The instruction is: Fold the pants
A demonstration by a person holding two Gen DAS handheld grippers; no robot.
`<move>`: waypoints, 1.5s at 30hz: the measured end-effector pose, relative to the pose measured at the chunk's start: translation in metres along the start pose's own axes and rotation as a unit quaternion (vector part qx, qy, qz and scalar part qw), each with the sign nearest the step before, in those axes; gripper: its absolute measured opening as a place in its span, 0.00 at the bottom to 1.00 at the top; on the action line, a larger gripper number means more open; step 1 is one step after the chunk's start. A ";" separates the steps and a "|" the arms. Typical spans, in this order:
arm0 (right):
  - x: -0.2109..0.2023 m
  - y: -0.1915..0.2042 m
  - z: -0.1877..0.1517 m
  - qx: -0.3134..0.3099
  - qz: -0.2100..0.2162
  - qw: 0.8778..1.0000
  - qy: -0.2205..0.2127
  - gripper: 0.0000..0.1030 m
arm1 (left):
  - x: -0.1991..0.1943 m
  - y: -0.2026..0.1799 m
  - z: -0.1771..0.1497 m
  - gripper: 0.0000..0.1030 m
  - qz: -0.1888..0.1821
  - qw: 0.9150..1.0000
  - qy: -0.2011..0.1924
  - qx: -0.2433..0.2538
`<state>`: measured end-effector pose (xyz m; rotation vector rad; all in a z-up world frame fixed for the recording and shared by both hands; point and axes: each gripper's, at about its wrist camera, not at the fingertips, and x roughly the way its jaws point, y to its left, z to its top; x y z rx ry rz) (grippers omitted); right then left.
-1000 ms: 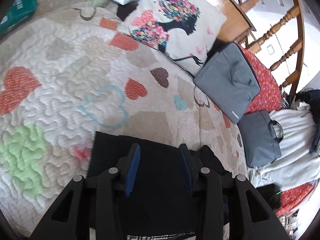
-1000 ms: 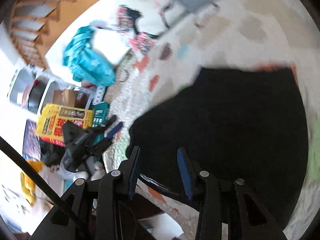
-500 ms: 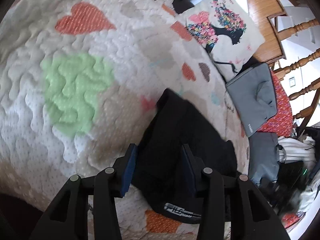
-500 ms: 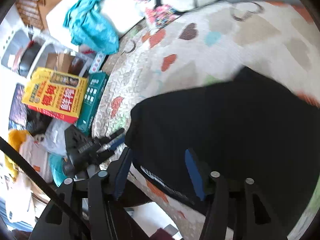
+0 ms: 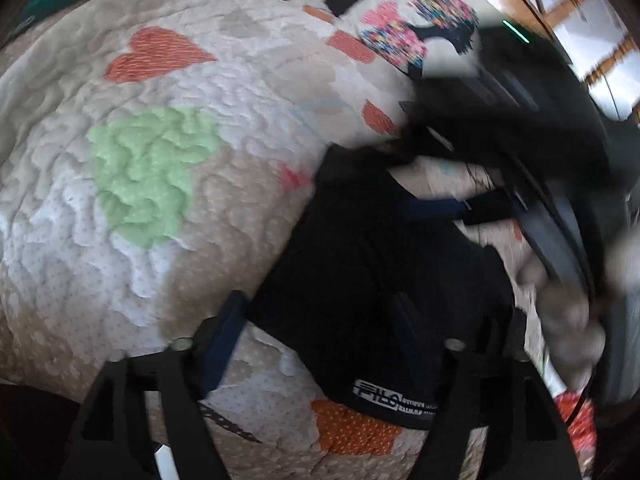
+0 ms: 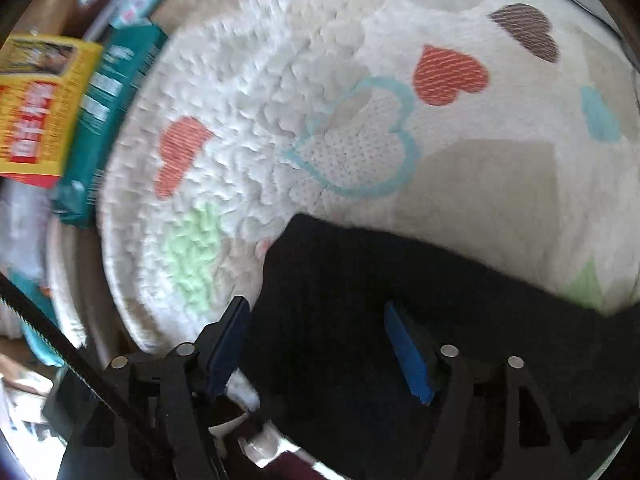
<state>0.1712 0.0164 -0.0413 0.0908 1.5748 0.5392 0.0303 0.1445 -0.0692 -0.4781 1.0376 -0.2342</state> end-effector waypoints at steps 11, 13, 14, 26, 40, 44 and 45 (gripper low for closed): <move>0.047 0.054 0.008 -0.102 -0.201 0.971 0.080 0.82 | -0.001 -0.016 -0.011 0.31 -0.034 0.999 0.004 0.017; 0.028 0.051 -0.004 -0.102 -0.201 0.973 0.046 0.66 | -0.009 -0.019 -0.011 0.30 -0.077 0.997 -0.004 0.017; 0.015 0.046 -0.010 -0.094 -0.180 0.979 0.026 0.58 | -0.015 -0.025 -0.012 0.30 -0.095 0.995 -0.015 0.028; -0.139 -0.072 -0.139 0.030 -0.031 0.983 -0.178 0.45 | -0.031 -0.174 -0.059 0.30 -0.156 0.966 -0.007 0.205; -0.127 -0.255 -0.259 0.204 0.021 0.948 -0.243 0.45 | -0.017 -0.239 -0.123 0.42 -0.184 0.934 0.081 0.296; -0.121 -0.290 -0.283 0.257 0.057 0.926 -0.269 0.65 | -0.031 -0.216 -0.107 0.44 -0.158 0.946 0.057 0.278; -0.122 -0.298 -0.291 0.273 0.062 0.918 -0.280 0.65 | -0.028 -0.212 -0.099 0.44 -0.146 0.951 0.052 0.269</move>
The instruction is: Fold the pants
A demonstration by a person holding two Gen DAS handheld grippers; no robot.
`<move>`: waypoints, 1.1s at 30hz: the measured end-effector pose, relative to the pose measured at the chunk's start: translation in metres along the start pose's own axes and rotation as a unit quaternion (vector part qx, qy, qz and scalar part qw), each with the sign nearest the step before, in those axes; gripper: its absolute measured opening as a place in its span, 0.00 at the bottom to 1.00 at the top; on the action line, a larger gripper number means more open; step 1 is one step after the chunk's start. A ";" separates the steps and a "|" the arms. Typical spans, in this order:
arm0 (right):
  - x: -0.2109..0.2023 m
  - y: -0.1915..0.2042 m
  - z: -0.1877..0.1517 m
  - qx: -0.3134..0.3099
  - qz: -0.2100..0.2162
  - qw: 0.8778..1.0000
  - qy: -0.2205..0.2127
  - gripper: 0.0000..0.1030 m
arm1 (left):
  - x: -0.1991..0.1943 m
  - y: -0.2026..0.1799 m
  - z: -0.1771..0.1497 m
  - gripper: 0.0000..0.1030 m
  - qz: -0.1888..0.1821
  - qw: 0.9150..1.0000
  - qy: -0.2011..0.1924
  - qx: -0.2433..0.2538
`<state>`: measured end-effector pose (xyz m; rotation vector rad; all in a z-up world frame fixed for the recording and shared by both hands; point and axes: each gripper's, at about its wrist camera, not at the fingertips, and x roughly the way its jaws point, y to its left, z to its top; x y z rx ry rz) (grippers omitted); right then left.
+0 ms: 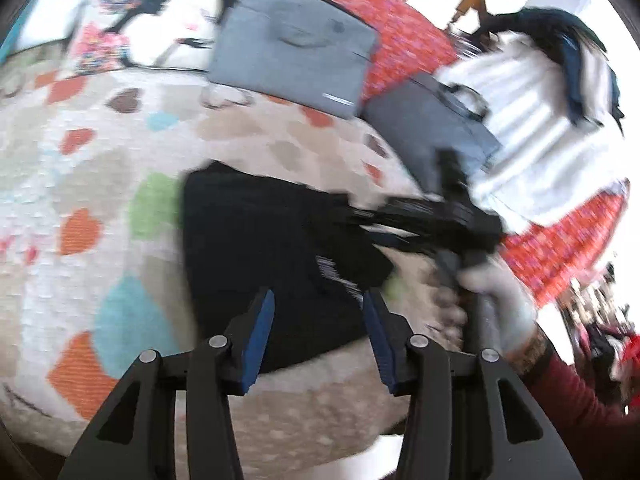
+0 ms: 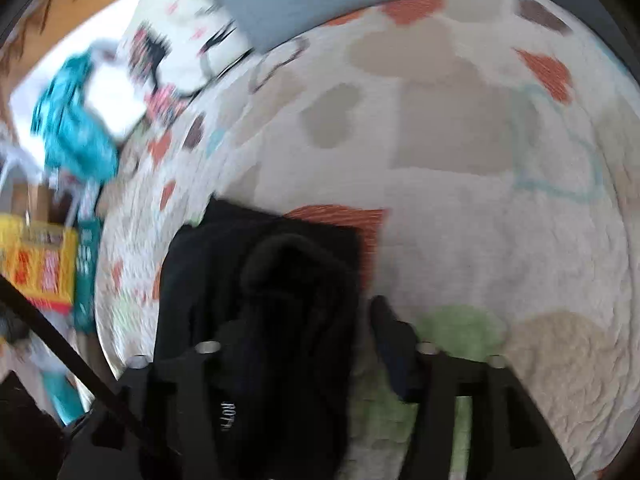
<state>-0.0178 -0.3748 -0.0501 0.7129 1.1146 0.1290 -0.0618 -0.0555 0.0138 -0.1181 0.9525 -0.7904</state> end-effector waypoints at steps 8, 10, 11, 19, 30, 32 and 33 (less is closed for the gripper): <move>-0.053 -0.010 -0.007 0.038 0.057 0.992 -0.102 0.65 | 0.052 0.022 0.032 0.44 0.024 0.998 0.019 -0.047; -0.046 0.001 -0.011 0.029 0.121 0.989 -0.075 0.65 | 0.076 0.025 0.024 0.44 0.053 0.996 0.053 -0.043; -0.038 0.004 -0.013 0.032 0.147 0.987 -0.056 0.65 | 0.084 0.027 0.019 0.44 0.073 0.995 0.063 -0.034; -0.001 -0.003 -0.030 0.057 0.165 0.985 0.000 0.64 | 0.093 0.039 0.021 0.45 0.118 0.990 0.072 0.000; -0.022 -0.047 -0.021 0.120 0.181 0.975 -0.053 0.71 | 0.050 0.083 0.064 0.34 -0.041 0.993 0.024 -0.111; -0.018 -0.042 -0.021 0.114 0.179 0.976 -0.051 0.71 | 0.067 0.079 0.082 0.36 -0.040 0.993 0.038 -0.104; -0.015 -0.037 -0.021 0.107 0.174 0.978 -0.049 0.71 | 0.081 0.078 0.088 0.36 -0.024 0.994 0.050 -0.097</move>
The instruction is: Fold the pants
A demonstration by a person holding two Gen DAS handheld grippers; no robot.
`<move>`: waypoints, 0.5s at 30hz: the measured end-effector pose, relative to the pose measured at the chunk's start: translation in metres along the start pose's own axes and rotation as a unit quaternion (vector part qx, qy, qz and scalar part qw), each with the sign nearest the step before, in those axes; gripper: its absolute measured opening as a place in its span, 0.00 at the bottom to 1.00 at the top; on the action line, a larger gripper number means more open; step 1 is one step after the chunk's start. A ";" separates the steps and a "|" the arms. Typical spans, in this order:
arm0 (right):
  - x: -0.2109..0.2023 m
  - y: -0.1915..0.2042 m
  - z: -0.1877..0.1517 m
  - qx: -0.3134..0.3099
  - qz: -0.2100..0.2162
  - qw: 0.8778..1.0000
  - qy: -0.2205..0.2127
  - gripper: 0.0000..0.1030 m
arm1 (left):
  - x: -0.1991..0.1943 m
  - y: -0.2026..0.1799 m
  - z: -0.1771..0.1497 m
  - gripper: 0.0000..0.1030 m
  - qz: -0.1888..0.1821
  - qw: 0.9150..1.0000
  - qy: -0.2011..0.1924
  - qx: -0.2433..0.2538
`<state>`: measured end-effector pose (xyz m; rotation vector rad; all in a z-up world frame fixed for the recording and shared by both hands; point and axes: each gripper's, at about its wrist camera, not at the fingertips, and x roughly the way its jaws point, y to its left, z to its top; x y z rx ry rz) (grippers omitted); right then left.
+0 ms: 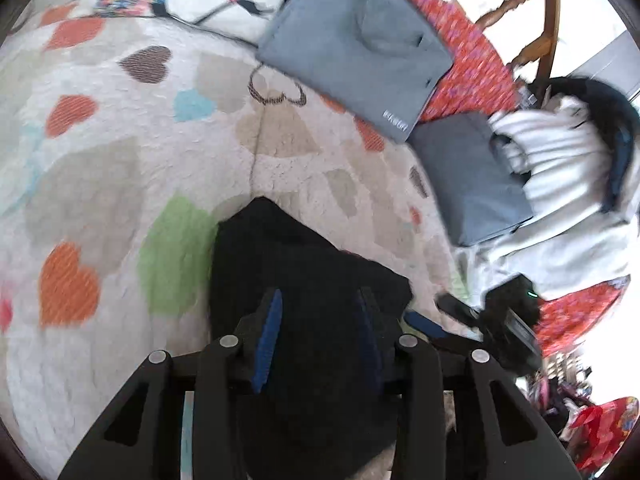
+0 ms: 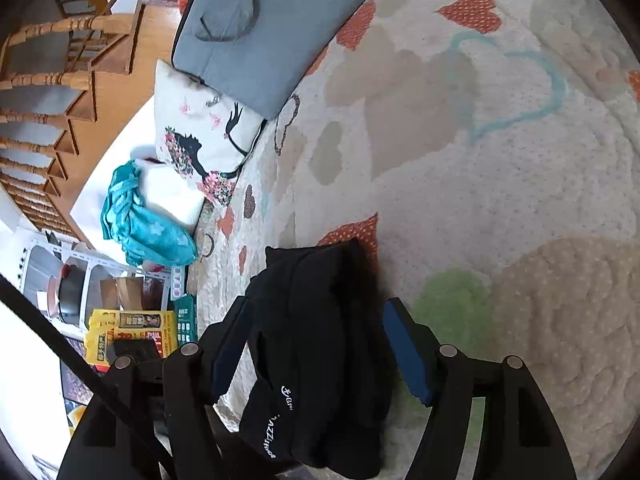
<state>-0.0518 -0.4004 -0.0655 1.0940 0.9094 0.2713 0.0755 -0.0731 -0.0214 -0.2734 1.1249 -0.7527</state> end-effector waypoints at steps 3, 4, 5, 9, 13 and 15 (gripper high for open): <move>0.005 0.002 -0.003 -0.017 -0.019 1.000 0.005 0.71 | 0.051 0.010 0.018 0.36 0.148 0.988 0.029 0.028; 0.005 0.001 -0.004 -0.019 -0.025 0.999 0.005 0.71 | 0.058 0.016 0.021 0.36 0.155 0.987 0.027 0.023; 0.005 0.000 -0.004 -0.020 -0.031 0.999 0.004 0.71 | 0.057 0.021 0.024 0.36 0.147 0.989 0.015 0.011; 0.004 -0.007 -0.002 -0.024 -0.043 0.999 0.003 0.72 | 0.029 0.034 0.030 0.36 0.088 0.995 -0.019 -0.039; 0.014 -0.016 0.002 -0.013 -0.036 0.999 0.010 0.73 | 0.010 0.058 0.015 0.52 0.021 0.997 -0.012 -0.070; 0.017 -0.013 0.003 -0.021 -0.026 0.999 0.009 0.76 | 0.014 0.067 0.001 0.58 -0.033 0.996 0.012 -0.082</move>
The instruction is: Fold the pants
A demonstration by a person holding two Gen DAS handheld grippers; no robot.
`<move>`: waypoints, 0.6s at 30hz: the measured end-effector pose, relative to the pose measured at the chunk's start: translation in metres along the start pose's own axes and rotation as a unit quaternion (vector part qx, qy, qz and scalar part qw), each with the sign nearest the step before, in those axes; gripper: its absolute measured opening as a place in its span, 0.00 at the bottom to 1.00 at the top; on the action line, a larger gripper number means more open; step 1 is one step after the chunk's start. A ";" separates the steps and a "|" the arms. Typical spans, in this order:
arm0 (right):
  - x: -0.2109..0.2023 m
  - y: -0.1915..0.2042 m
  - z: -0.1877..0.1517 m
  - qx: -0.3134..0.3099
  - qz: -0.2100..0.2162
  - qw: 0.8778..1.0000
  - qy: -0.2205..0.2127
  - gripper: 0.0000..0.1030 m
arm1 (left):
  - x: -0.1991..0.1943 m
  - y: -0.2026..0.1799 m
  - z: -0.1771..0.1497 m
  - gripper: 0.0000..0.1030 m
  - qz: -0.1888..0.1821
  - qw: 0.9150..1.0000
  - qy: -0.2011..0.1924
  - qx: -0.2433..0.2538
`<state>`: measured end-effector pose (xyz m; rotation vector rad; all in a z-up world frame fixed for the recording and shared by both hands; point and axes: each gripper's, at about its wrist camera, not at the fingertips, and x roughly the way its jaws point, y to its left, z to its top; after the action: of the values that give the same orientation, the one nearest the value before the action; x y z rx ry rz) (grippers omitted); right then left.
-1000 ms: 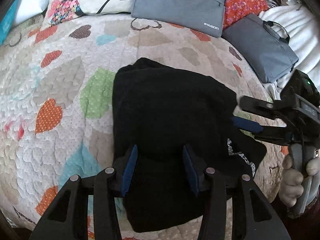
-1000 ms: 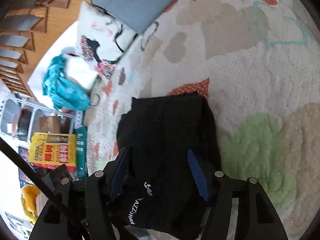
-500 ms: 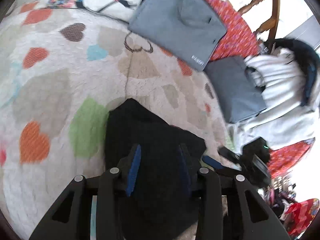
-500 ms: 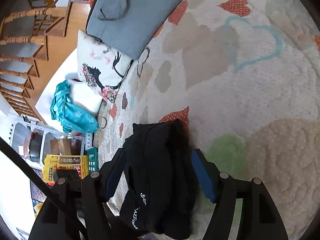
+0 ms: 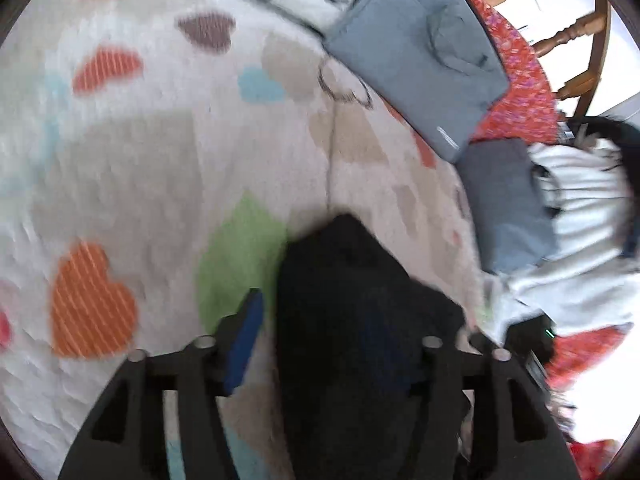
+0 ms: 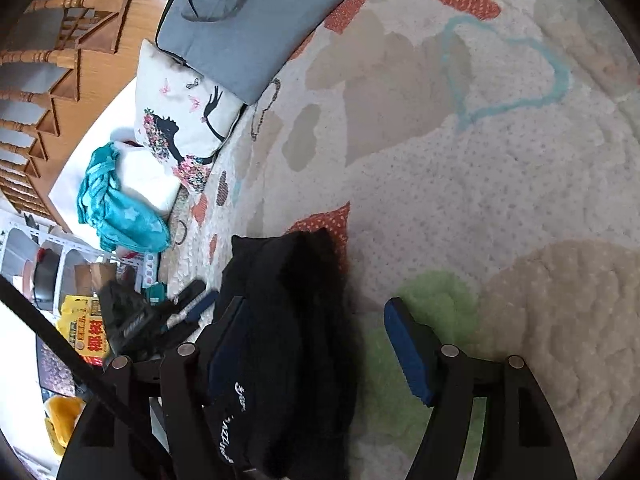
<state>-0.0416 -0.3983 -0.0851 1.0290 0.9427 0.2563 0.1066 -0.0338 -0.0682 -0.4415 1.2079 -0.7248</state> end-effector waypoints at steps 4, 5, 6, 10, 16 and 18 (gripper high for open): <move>0.013 0.009 -0.003 -0.020 0.028 0.999 0.014 0.77 | 0.019 -0.004 -0.016 0.70 -0.041 0.998 0.031 0.028; 0.020 0.012 -0.004 -0.024 0.033 0.999 0.019 0.77 | 0.022 -0.007 -0.017 0.75 -0.044 0.998 0.027 0.036; 0.024 0.016 -0.006 -0.032 0.025 0.999 0.019 0.77 | 0.025 -0.012 -0.017 0.85 -0.050 0.998 0.025 0.040; 0.040 0.033 -0.013 -0.065 -0.004 0.998 0.022 0.78 | 0.035 -0.035 -0.016 0.60 -0.005 0.997 0.031 0.066; 0.036 0.047 -0.013 -0.069 -0.007 0.997 0.029 0.48 | 0.019 -0.046 -0.010 0.36 -0.009 0.998 0.016 0.067; 0.030 0.058 -0.005 -0.083 -0.006 0.996 0.025 0.47 | 0.014 -0.053 0.001 0.36 -0.009 0.997 0.005 0.072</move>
<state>-0.0142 -0.3465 -0.0548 0.8666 0.9550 0.3460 0.0961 -0.0809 -0.0423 -0.3298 1.1528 -0.8248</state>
